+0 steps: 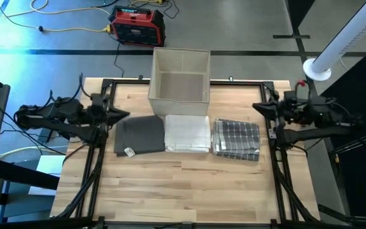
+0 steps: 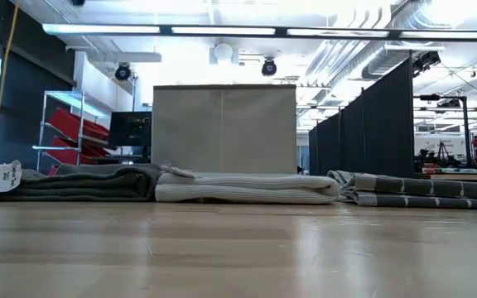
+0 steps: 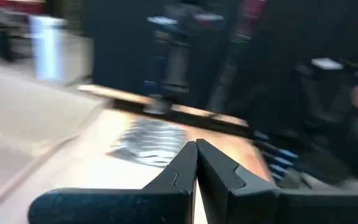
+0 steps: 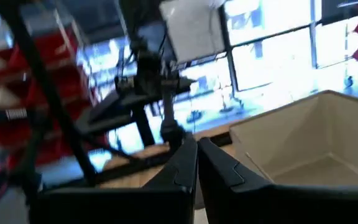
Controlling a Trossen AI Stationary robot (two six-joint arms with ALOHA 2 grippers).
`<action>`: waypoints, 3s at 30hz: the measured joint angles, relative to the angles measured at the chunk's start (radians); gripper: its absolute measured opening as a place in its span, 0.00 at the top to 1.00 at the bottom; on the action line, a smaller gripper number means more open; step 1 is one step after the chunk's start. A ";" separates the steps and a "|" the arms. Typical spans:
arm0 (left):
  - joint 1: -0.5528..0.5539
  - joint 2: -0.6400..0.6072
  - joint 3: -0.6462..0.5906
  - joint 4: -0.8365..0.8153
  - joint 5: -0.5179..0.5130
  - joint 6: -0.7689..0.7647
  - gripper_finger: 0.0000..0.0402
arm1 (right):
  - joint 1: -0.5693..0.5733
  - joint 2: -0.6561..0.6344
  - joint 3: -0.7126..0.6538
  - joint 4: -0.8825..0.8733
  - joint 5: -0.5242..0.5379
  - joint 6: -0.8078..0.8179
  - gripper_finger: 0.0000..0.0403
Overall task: Fold towel
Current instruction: Return to Home Position
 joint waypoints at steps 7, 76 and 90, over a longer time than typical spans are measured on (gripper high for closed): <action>0.000 -0.102 -0.054 -0.062 -0.089 -0.342 1.00 | 0.000 -0.021 -0.079 0.001 -0.073 -0.151 1.00; 0.001 -0.421 -0.724 0.530 0.335 0.211 1.00 | 0.001 -0.154 -0.578 0.352 -0.229 -0.606 1.00; 0.001 -0.420 -0.724 0.472 0.297 0.146 1.00 | 0.001 -0.153 -0.578 0.348 -0.231 -0.342 1.00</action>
